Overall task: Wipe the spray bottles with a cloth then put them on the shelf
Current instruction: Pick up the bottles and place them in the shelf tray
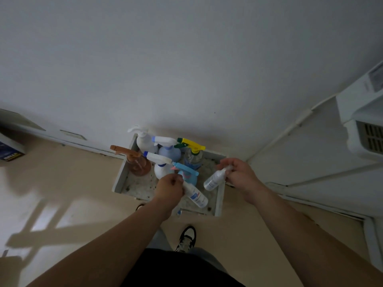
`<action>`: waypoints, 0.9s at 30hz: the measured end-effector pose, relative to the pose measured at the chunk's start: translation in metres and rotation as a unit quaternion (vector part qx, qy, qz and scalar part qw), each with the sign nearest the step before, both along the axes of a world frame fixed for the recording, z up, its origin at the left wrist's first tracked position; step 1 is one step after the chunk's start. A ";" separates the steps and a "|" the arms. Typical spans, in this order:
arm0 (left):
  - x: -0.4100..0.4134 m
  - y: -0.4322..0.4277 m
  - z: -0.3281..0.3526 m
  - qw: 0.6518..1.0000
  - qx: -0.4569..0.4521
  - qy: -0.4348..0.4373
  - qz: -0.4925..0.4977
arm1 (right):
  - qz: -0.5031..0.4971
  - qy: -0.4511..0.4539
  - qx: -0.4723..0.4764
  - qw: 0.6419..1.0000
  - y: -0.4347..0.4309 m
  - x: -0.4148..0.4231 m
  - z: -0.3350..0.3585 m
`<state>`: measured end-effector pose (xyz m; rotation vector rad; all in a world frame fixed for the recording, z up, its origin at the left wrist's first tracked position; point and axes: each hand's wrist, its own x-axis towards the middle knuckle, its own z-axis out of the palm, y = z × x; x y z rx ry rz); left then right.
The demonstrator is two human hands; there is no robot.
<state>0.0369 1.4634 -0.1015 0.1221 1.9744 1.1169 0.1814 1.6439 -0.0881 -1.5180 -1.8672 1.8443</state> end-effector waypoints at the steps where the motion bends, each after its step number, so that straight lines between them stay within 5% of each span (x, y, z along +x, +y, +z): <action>1: 0.000 0.000 0.001 1.000 0.004 -0.013 0.014 | 0.001 -0.002 -0.001 1.000 -0.001 0.000 0.000; 8: 0.006 -0.004 0.002 0.999 0.022 -0.041 0.027 | -0.031 0.017 -0.039 0.999 -0.005 0.002 -0.007; 12: 0.017 -0.006 -0.001 0.994 0.009 0.064 -0.092 | -0.034 0.014 -0.024 0.999 -0.003 0.006 -0.011; 20: 0.037 0.017 -0.007 0.911 -0.007 0.264 -0.316 | -0.038 0.009 0.037 0.999 0.001 0.021 -0.006; 27: 0.040 0.047 -0.014 0.885 -0.041 0.298 -0.356 | -0.063 0.006 0.036 0.997 0.012 0.020 -0.003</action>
